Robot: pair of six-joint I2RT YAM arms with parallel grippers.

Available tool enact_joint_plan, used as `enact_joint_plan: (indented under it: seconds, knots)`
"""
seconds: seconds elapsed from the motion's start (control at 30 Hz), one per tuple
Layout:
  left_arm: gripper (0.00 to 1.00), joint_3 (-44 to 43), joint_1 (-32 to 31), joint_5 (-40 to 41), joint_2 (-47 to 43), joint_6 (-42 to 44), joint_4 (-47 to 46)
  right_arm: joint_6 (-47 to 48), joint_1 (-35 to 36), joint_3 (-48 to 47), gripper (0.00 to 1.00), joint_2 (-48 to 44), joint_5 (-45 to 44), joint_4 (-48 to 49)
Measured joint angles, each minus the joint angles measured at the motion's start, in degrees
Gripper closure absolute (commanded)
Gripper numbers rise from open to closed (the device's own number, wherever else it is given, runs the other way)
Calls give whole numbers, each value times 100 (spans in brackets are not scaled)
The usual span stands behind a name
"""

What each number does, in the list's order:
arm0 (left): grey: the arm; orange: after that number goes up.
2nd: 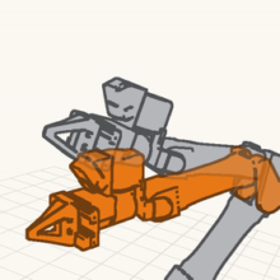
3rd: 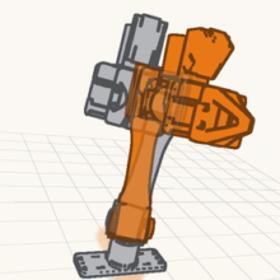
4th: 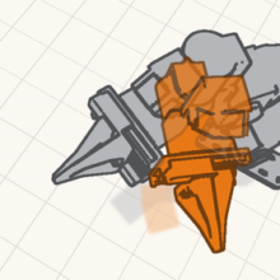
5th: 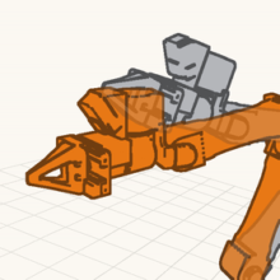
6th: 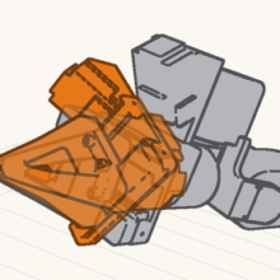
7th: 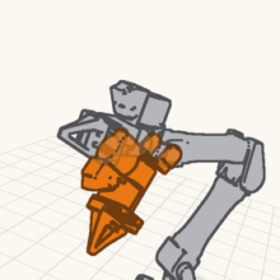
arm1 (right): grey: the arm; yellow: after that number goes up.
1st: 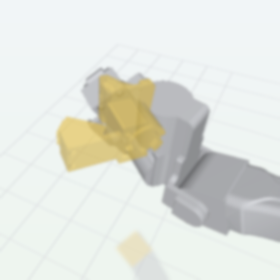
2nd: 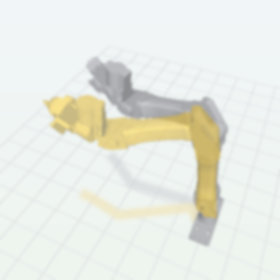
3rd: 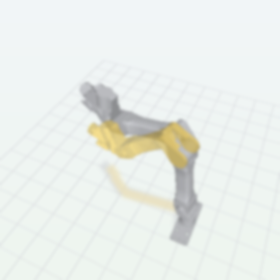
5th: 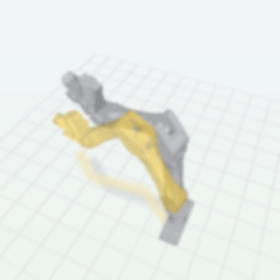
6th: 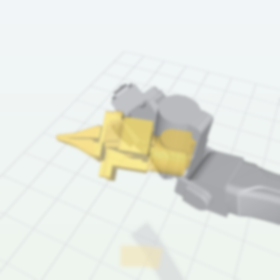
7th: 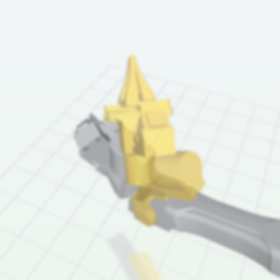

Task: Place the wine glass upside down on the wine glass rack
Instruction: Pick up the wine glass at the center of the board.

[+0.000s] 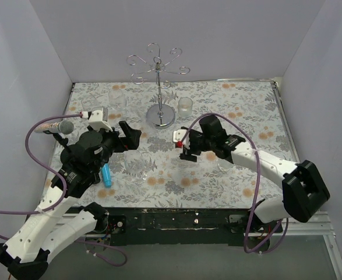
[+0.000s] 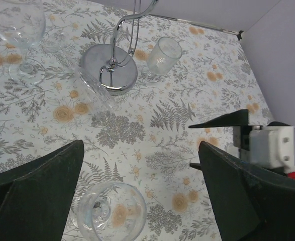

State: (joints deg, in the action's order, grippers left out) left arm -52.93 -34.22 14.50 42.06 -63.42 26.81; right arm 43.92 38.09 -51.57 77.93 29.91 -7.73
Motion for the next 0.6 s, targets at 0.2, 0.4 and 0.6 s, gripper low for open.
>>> enact_joint_plan:
  seconds: [0.2,0.4,0.6]
  knots:
    - [2,219,0,-20,-391,-420,103,538,671,-273,21,863,-1386,796]
    - [2,400,0,-13,-638,-590,271,966,785,-501,20,1580,-2175,1803]
    - [2,424,0,-4,-761,-647,341,1005,935,-914,24,2321,-2347,2232]
